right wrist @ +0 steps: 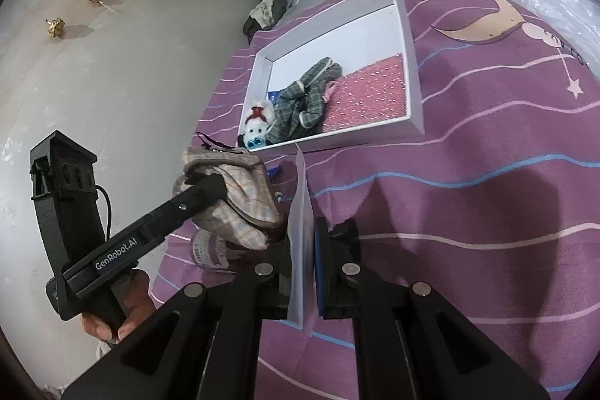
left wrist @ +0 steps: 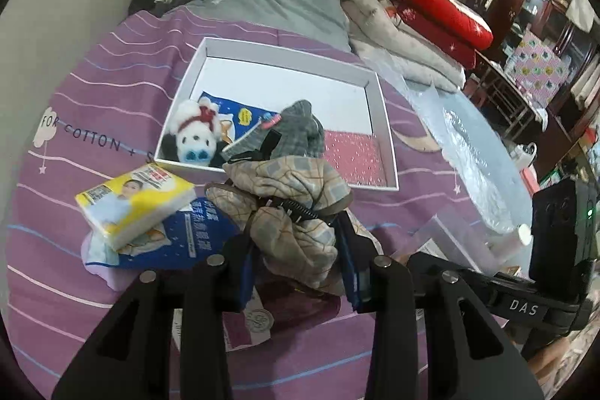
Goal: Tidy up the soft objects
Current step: 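Carry the checked cloth and clear bag over the white box and open both tools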
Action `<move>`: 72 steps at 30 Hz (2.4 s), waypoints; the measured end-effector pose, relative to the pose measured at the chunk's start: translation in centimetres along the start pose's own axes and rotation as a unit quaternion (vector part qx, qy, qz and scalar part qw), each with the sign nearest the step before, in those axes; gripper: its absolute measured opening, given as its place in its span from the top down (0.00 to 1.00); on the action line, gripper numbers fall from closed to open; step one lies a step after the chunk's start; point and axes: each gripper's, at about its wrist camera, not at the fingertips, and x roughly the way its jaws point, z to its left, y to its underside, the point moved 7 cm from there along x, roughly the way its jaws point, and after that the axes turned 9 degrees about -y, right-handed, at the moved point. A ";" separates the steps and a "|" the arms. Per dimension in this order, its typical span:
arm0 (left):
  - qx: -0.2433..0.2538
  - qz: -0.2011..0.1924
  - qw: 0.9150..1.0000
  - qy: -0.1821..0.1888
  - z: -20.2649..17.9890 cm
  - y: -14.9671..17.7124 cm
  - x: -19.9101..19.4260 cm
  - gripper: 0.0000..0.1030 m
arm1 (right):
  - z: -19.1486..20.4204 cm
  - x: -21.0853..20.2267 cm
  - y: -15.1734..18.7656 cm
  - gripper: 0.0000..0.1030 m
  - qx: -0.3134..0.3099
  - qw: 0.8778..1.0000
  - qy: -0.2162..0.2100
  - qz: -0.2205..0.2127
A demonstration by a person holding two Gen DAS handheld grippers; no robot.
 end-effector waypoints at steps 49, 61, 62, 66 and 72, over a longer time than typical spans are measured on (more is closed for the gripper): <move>-0.016 0.123 0.978 -0.170 3.4 -15.8 17.5 0.62 | -5.7 8.1 -18.0 0.95 -0.025 0.993 0.049 -0.108; -0.008 0.103 0.990 -0.096 2.1 -14.6 16.6 0.44 | -5.0 9.7 -17.6 0.71 -0.046 0.991 0.101 -0.068; -0.010 0.103 0.991 -0.090 2.1 -14.4 16.4 0.44 | -4.5 9.5 -17.5 0.63 -0.060 0.989 0.117 -0.063; -0.015 0.085 0.993 -0.084 2.2 -14.0 14.4 0.44 | -3.0 7.4 -17.5 0.19 -0.137 0.962 0.216 -0.091; -0.025 0.058 0.994 -0.084 2.3 -14.5 10.4 0.44 | -0.6 4.8 -17.4 0.19 -0.153 0.959 0.223 -0.084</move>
